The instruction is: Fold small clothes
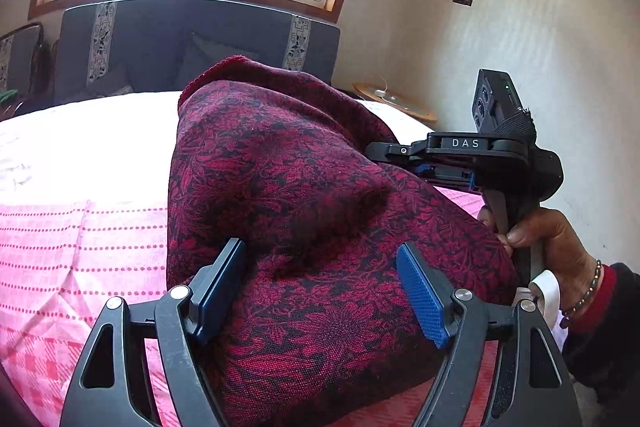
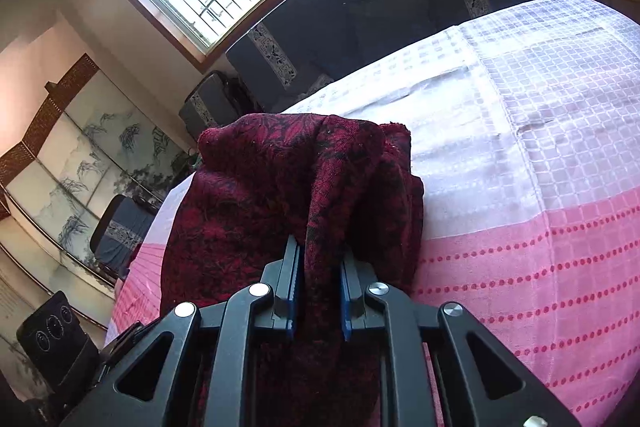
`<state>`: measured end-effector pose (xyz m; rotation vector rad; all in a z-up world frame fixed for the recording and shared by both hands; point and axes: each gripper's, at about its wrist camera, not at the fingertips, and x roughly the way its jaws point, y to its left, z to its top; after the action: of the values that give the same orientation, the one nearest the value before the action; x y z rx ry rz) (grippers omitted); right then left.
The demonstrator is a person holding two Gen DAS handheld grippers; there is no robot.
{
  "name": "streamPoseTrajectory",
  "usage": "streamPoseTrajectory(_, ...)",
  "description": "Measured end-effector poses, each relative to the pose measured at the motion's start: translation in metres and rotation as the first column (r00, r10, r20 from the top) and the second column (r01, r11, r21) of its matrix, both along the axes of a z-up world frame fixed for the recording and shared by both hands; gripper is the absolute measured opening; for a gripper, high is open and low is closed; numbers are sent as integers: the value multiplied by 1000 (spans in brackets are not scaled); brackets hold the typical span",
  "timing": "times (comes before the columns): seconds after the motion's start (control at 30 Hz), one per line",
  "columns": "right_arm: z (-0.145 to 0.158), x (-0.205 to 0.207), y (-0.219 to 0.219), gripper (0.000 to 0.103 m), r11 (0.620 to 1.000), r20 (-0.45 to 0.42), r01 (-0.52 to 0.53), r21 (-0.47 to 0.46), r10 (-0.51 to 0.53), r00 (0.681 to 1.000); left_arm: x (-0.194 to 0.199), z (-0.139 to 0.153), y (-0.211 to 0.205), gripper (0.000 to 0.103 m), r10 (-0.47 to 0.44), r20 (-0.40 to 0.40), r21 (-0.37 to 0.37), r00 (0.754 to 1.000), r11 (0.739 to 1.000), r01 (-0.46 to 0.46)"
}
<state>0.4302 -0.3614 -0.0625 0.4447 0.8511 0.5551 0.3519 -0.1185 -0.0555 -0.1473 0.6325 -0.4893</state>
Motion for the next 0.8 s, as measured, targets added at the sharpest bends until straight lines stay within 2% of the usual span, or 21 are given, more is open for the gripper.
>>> streamPoseTrajectory(0.07, 6, 4, 0, 19, 1000, -9, 10, -21, -10, 1000, 0, -1, -2, 79, 9, 2, 12, 1000, 1000, -9)
streamPoseTrajectory(0.17, 19, 1, -4, 33, 999, 25, 41, -26, -40, 999, -3, -2, -4, 82, 14, 4, 7, 1000, 1000, -15)
streamPoseTrajectory(0.23, 25, 0, -10, 48, 997, 36, 68, -27, -67, 997, -3, -3, -4, 84, 19, 6, 9, 1000, 1000, -19)
streamPoseTrajectory(0.3, 27, 1, -13, 65, 992, 40, 104, -68, -102, 994, -2, -3, -5, 85, 19, 9, 11, 1000, 1000, -19)
streamPoseTrajectory(0.37, 25, 8, -13, 66, 986, 35, 122, -112, -118, 992, -2, -3, -6, 87, 20, 10, 13, 1000, 1000, -20)
streamPoseTrajectory(0.5, 16, 26, -10, 66, 994, -34, 90, -69, -93, 995, -2, -2, -6, 89, 26, 10, 11, 1000, 1000, -26)
streamPoseTrajectory(0.53, 14, 28, -9, 61, 995, -49, 86, -60, -89, 995, -2, -1, -6, 89, 27, 9, 7, 1000, 1000, -27)
streamPoseTrajectory(0.57, 14, 28, -8, 51, 996, -45, 79, -42, -81, 996, -3, 0, -6, 89, 27, 9, 1, 1000, 1000, -27)
streamPoseTrajectory(0.6, 16, 29, -5, 17, 997, -30, 63, -35, -64, 998, -4, 1, -8, 89, 30, 10, -4, 1000, 1000, -30)
streamPoseTrajectory(0.73, 17, 34, 14, 14, 997, -49, 13, -82, -17, 999, -6, 2, -3, 91, 52, 8, -33, 999, 998, -52)
streamPoseTrajectory(0.8, 20, 37, 14, 14, 1000, -50, 9, -19, -10, 999, -8, 2, 4, 91, 72, 13, -70, 997, 995, -71)
